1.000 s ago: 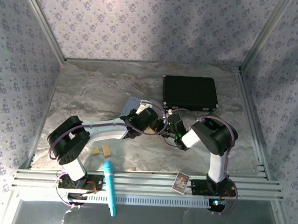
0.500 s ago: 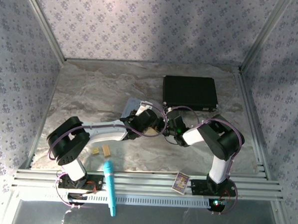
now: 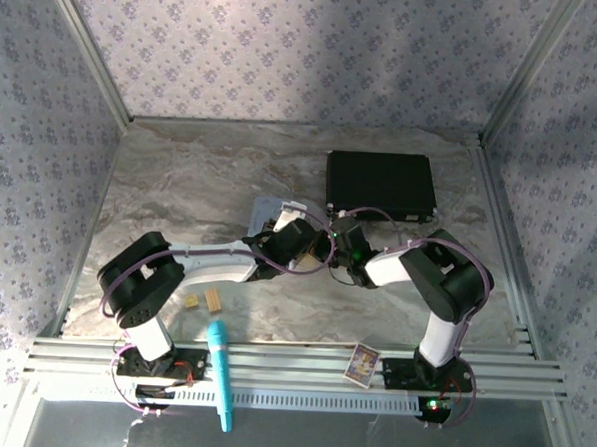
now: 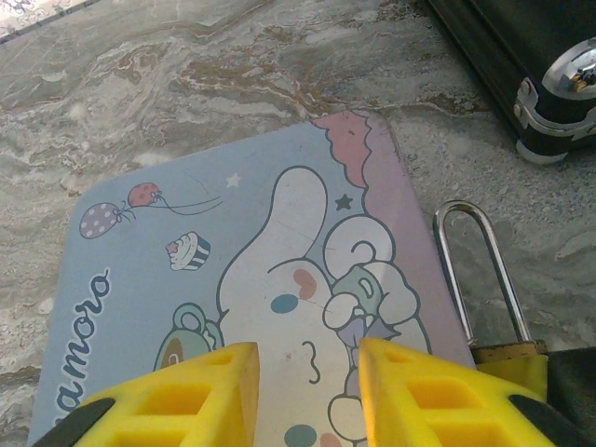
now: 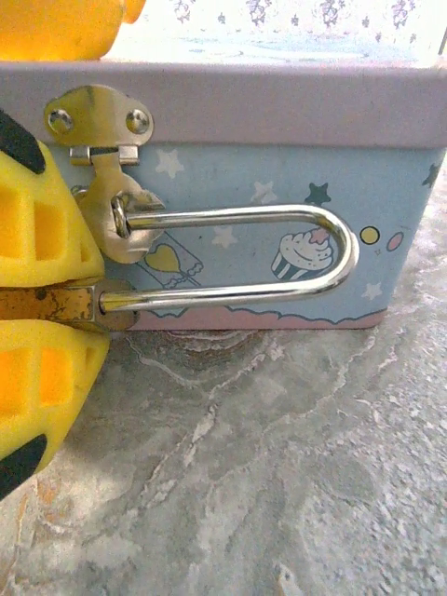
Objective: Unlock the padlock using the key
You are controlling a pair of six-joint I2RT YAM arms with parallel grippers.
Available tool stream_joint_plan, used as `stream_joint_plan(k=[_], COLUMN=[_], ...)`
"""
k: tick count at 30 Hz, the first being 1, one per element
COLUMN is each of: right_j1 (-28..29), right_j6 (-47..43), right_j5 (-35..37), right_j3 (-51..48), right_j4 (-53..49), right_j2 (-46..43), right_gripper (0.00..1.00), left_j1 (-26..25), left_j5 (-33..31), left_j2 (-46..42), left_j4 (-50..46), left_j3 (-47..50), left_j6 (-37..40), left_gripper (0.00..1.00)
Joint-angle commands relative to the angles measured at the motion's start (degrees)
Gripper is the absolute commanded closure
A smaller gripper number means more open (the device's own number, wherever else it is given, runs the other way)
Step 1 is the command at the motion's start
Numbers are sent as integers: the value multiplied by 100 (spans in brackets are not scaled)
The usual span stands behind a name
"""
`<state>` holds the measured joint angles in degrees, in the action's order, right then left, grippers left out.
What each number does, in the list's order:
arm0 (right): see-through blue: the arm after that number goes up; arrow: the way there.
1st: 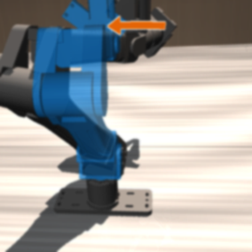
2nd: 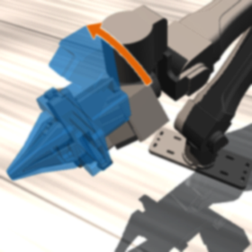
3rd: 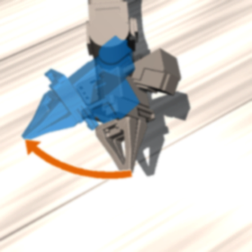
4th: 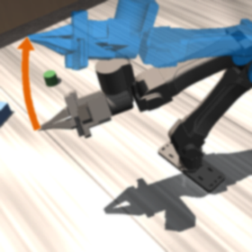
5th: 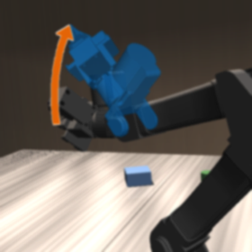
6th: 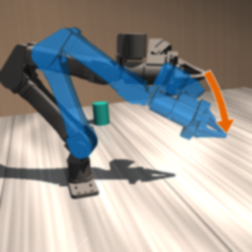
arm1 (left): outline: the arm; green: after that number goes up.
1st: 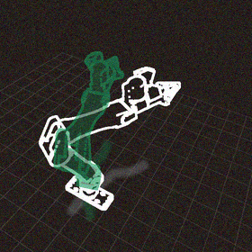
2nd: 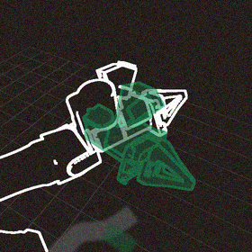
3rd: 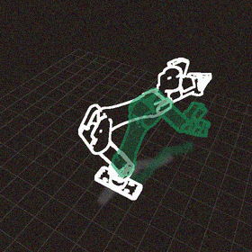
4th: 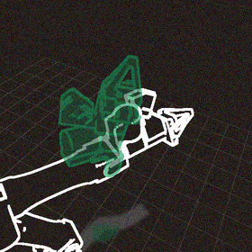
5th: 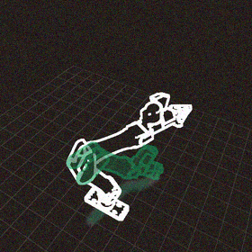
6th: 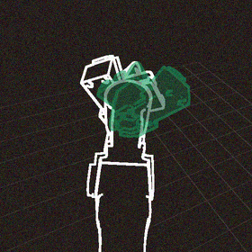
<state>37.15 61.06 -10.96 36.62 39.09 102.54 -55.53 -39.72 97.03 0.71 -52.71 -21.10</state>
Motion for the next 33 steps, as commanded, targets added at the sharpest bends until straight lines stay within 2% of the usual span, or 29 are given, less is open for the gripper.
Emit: stream_joint_plan(k=[1, 3, 8, 14, 16, 21, 25, 28, 31, 33], right_j1=[-421, -496, -238, -225, -279, -451, -820, -1027, -1086, -1079], right_j6=[659, 856, 354, -257, -493, -1307, -2137, -2736, -2936, -3011], right_j5=[883, 610, 854, 178, -9, -173, -327, -328, -352, -325], right_j3=[-135, -5, 297, 152, 65, -85, 105, 352, 434, 484], right_j4=[581, 968, 207, -1114, -1675, -3450, -5031, -6013, -6402, -6518], right_j2=[159, 410, 257, -144, -336, -999, -1323, -1302, -1364, -1373], right_gripper=[100, 100, 100, 100, 100, 100, 100, 98, 87, 87], left_j1=[-107, -107, -116, -116, -116, -282, -461, -642, -880, -982], left_j5=[693, 694, 699, 222, 149, -207, -449, -676, -908, -891], left_j2=[506, 523, 465, 316, 212, 178, 544, 944, 1327, 1500], left_j4=[-1668, -1672, -1741, -2508, -2710, -3505, -4166, -4623, -5124, -5321], left_j3=[570, 569, 588, 167, -12, -701, -1309, -1716, -2116, -2301], left_j6=[135, 133, 103, -311, -442, -914, -1408, -1713, -2002, -2097], left_gripper=[65, 65, 65, 62, 54, 17, 0, 0, 0, 0])
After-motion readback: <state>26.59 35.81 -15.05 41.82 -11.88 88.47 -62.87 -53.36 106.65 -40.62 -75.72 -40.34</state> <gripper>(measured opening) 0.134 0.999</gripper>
